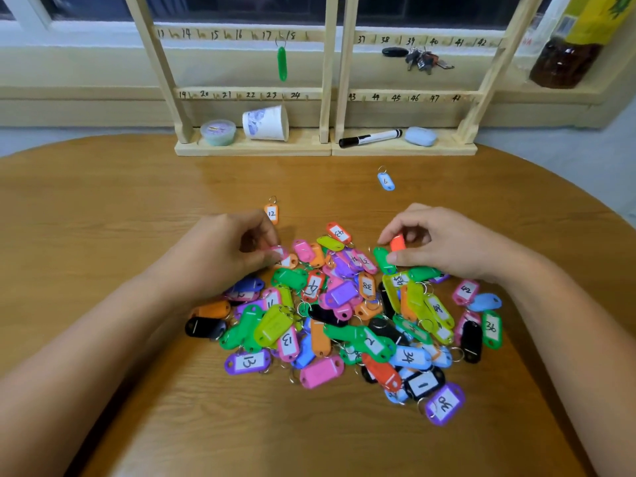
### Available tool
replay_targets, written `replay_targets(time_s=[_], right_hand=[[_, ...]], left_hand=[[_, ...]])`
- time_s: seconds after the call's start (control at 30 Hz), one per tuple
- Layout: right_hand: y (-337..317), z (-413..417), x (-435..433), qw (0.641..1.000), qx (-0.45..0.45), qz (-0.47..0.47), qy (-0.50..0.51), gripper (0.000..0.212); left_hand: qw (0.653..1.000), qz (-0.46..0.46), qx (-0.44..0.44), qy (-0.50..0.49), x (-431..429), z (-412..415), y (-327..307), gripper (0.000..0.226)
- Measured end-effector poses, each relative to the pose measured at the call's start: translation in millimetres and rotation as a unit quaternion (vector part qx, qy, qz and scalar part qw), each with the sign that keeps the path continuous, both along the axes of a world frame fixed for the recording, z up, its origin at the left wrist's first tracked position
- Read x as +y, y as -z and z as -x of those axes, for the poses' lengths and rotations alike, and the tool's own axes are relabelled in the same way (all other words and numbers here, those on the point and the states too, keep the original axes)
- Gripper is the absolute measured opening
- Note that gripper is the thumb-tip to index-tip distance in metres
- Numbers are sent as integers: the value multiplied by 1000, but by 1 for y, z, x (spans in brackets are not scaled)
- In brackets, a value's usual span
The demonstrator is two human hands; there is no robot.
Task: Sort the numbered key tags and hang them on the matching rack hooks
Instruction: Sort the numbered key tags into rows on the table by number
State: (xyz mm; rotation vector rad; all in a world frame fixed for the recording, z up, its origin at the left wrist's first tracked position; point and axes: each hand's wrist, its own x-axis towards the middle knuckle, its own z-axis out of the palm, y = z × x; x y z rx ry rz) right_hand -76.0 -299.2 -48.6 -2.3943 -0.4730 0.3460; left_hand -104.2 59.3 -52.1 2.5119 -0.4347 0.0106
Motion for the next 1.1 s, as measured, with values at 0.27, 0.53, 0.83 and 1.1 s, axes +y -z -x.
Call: replay_targets(time_s=[0.27,0.53,0.83,1.1], right_hand=[[-5,4,5,1000,-21,6,6,28],[-7,7,11,993,-60,101,0,28],[-3,7,15,995,-91,24,27,24],[-4,8,17,994,-102,33,5,35]], left_hand=[[997,64,5,-43,7,3,-4,6],[996,36,-11,-82,23,-5,2,11],[999,16,-18,-39,31,-9,4,23],[998,-5,-45,-49,33,-14,12,24]])
